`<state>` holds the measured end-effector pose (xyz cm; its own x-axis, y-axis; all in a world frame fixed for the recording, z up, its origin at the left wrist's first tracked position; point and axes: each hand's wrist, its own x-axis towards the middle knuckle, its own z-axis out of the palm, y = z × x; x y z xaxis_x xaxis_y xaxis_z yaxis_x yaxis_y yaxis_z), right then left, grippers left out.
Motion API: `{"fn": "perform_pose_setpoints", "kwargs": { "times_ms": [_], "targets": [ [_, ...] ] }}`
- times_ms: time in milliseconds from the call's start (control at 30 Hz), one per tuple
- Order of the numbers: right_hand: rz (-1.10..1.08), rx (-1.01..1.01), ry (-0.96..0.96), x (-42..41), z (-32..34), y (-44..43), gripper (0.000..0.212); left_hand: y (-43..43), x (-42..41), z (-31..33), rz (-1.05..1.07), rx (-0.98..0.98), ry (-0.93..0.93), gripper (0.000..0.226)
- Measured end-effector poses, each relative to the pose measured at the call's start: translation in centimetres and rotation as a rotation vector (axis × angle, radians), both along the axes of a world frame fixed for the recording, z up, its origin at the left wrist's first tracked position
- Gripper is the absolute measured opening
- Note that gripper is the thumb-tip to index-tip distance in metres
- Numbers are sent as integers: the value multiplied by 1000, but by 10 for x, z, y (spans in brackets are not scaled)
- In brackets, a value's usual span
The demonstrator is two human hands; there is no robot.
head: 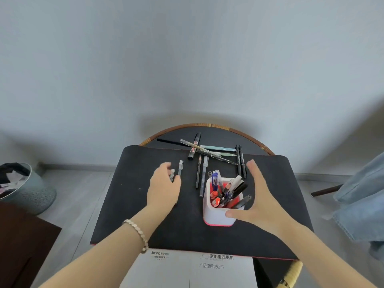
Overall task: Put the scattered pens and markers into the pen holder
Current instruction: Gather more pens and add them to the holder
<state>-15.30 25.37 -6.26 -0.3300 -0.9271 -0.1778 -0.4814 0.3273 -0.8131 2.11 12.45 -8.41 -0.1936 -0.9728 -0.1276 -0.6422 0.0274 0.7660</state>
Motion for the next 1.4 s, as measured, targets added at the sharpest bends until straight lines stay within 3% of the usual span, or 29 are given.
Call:
{"fn": "perform_pose_setpoints", "kwargs": {
  "times_ms": [100, 200, 333, 467, 800, 1000, 1067, 1167, 1267, 1333, 1400],
  "targets": [
    [68, 89, -128, -1, -16, -4, 105, -13, -4, -20, -38, 151, -432, 65],
    [57, 79, -133, 1, -26, -7, 83, -21, -10, -33, -45, 155, -521, 56],
    [44, 49, -108, 0, -28, -8, 80, -24, -18, -37, -148, 163, -542, 28],
    [49, 55, -114, 0, -28, -8, 78, -30, -8, -38, -241, 176, -679, 23],
    [49, 42, -115, -1, -31, -7, 82, -32, -12, -45, -141, 198, -399, 31],
    [48, 33, -124, -1, -32, -8, 81, -40, -28, -34, -129, 165, -483, 11],
    [51, 26, -131, -2, -33, -7, 80, -42, -30, -25, -34, 232, -293, 19],
    [47, 27, -126, -2, -34, -7, 80, -31, -32, 9, 101, 301, 290, 12],
    [48, 19, -124, -1, -33, -7, 81, -2, -32, 55, -66, 237, 829, 20],
    [53, 5, -146, -1, -32, -6, 80, 18, -32, 74, -179, 245, 984, 19],
    [64, -7, -167, -2, -33, -5, 81, 34, -36, 72, -235, 246, 872, 19]
  ]
}}
